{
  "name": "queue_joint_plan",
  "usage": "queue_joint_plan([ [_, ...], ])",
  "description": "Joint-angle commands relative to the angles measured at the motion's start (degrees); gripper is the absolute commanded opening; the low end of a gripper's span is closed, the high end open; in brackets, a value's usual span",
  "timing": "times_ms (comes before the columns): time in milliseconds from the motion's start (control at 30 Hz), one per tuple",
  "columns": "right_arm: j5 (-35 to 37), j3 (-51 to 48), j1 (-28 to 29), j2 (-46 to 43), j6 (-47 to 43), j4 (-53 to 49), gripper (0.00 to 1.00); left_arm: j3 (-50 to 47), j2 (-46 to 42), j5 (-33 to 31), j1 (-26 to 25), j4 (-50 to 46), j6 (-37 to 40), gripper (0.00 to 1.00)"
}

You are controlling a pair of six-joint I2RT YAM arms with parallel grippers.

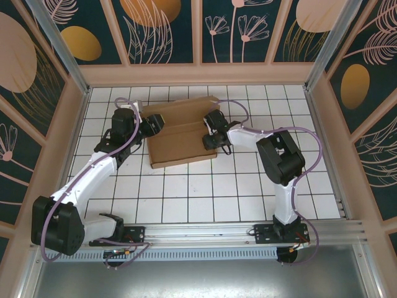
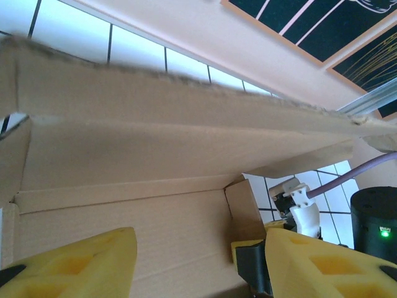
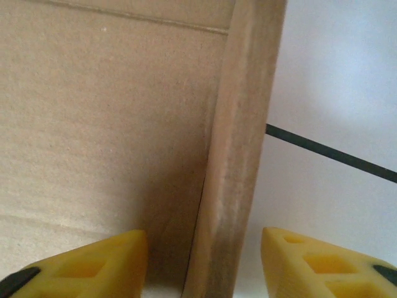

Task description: Fold the paper box

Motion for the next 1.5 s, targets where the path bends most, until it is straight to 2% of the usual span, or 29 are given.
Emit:
queue_joint_plan([
  [0,-1.6,3.5,-0.5,0.6,1.9,0.1,0.47,-0.6,0.3,0.9,-0.1,1.7,0.8,0.57],
  [100,-1.6,4.5,-0.4,0.6,2.2,-0.3,0.45,-0.5,0.6,0.8,-0.1,1.6,0.8,0.56],
  [233,-0.4,5.0,-0.5,0.8,1.8,-1.3,0.48,-0.2,0.8,0.6,-0.1,1.3,1.1,0.56],
  [533,7.0,6.1,-0.2,2.7,2.3,-5.0,0.2,0.1,1.6,0.6,-0.1,1.5,1.0,0.56],
  [700,15.7,5.9,0.9,3.2,3.3,-7.9,0.15,0.3,1.0,1.1,-0.1,1.8,1.3,0.56],
  [800,18.3,3.6,1.3,1.2,5.8,-7.5,0.13,0.2,0.1,1.3,-0.2,2.2,1.6,0.59],
  [967,18.2,-1.5,1.1,-4.1,9.3,-4.3,0.15,-0.3,-2.7,1.1,-0.2,2.2,3.4,0.64],
  [1067,13.9,-2.2,0.0,-5.6,10.1,-3.5,0.21,-2.6,-8.0,-3.3,-0.3,3.1,4.7,0.67],
  [1233,9.5,-1.6,0.0,-6.7,10.0,-3.4,0.29,-7.5,-18.6,-10.3,-0.2,3.1,13.1,0.73],
  [1367,7.0,-1.1,-0.1,-8.0,9.4,-3.9,0.35,-10.6,-21.6,-15.0,-0.1,1.9,15.4,0.69],
  [1467,5.3,-0.5,-0.4,-9.2,8.7,-4.9,0.38,-12.6,-19.6,-8.9,2.0,4.2,15.6,0.62],
])
